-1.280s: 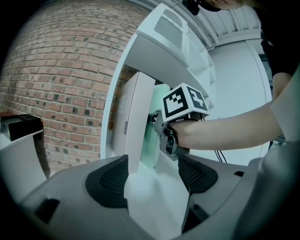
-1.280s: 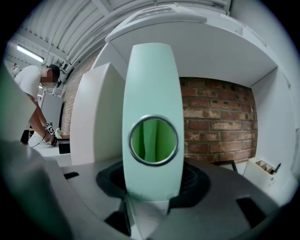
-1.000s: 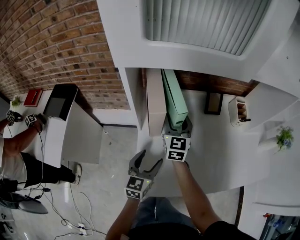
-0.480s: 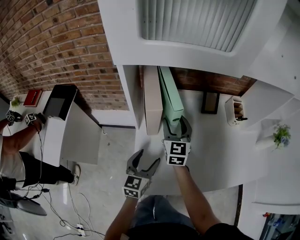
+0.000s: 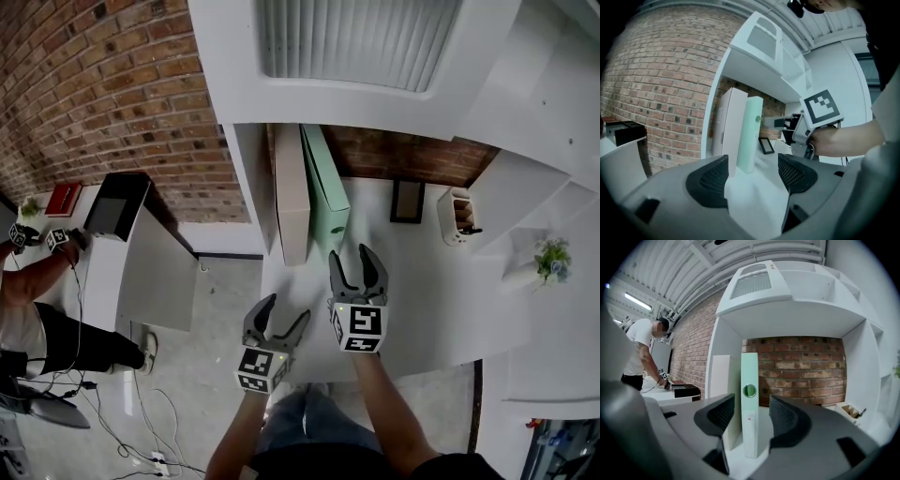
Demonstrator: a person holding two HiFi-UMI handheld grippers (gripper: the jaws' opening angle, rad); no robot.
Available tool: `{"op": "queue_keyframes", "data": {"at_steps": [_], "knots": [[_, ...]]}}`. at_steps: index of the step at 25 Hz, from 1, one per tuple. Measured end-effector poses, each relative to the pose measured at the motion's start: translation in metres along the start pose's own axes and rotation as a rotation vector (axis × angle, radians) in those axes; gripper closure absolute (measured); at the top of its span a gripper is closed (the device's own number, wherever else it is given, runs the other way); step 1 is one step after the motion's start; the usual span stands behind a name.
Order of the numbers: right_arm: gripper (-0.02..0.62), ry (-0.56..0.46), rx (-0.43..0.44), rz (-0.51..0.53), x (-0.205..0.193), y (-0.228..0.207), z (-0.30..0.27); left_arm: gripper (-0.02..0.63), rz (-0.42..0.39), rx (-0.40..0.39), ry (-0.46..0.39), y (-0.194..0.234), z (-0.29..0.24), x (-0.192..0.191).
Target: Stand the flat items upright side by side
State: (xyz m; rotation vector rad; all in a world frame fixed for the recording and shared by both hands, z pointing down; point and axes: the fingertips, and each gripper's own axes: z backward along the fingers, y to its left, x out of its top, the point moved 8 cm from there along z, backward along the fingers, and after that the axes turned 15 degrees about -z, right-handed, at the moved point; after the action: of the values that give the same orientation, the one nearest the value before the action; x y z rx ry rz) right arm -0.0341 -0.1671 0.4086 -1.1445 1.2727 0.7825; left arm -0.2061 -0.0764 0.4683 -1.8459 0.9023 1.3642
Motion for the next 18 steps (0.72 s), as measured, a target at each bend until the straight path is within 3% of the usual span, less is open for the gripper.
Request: {"op": "queue_keyframes", "data": {"at_steps": [6,14,18], "knots": [[0.459,-0.059,-0.009,-0.014,0.022,-0.011,0.057,0.317,-0.038,0.015,-0.084,-0.004,0.009,0.031],[0.588,-0.108,-0.117,-0.044,0.037,-0.043,0.131,0.518,-0.120,-0.040,-0.191,-0.037,0.005,0.073],[0.597,-0.120,-0.165,-0.043,0.040,-0.056,0.157,0.577,-0.155,-0.080,-0.234,-0.054,-0.002,0.090]]}}
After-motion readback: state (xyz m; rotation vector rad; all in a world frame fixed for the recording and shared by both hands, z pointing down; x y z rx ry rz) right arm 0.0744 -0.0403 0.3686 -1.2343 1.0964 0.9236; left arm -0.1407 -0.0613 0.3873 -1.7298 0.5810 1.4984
